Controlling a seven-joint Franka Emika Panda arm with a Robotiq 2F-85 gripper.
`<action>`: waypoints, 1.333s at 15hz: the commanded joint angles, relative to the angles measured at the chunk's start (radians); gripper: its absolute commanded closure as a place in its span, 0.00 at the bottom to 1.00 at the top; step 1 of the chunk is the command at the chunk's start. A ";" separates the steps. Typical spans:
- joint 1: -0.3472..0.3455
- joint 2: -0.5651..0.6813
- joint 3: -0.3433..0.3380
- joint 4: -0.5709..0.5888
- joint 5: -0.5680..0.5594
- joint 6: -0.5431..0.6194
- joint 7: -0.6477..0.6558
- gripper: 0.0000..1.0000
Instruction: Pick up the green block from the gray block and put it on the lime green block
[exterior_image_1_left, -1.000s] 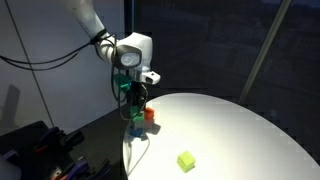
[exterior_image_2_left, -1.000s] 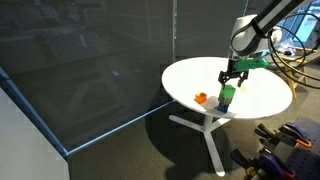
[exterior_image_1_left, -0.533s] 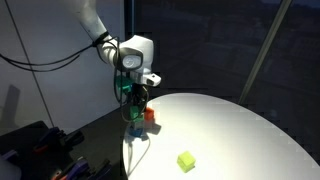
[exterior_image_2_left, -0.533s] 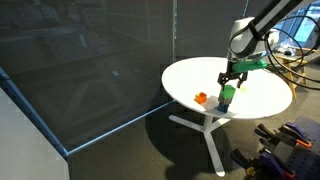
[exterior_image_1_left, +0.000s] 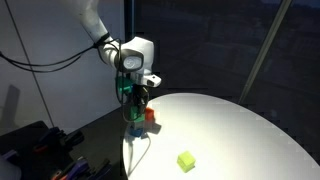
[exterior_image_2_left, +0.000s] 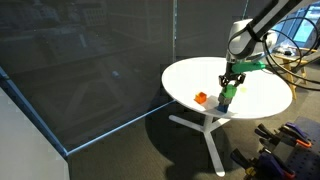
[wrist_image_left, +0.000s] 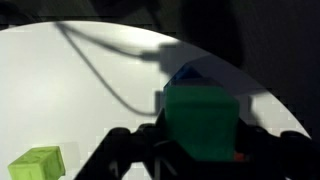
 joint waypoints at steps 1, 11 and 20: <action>0.010 -0.002 -0.010 0.012 0.007 -0.008 -0.024 0.69; 0.011 -0.116 -0.011 -0.009 0.008 -0.063 -0.055 0.77; -0.024 -0.126 -0.071 0.014 0.011 -0.093 0.012 0.77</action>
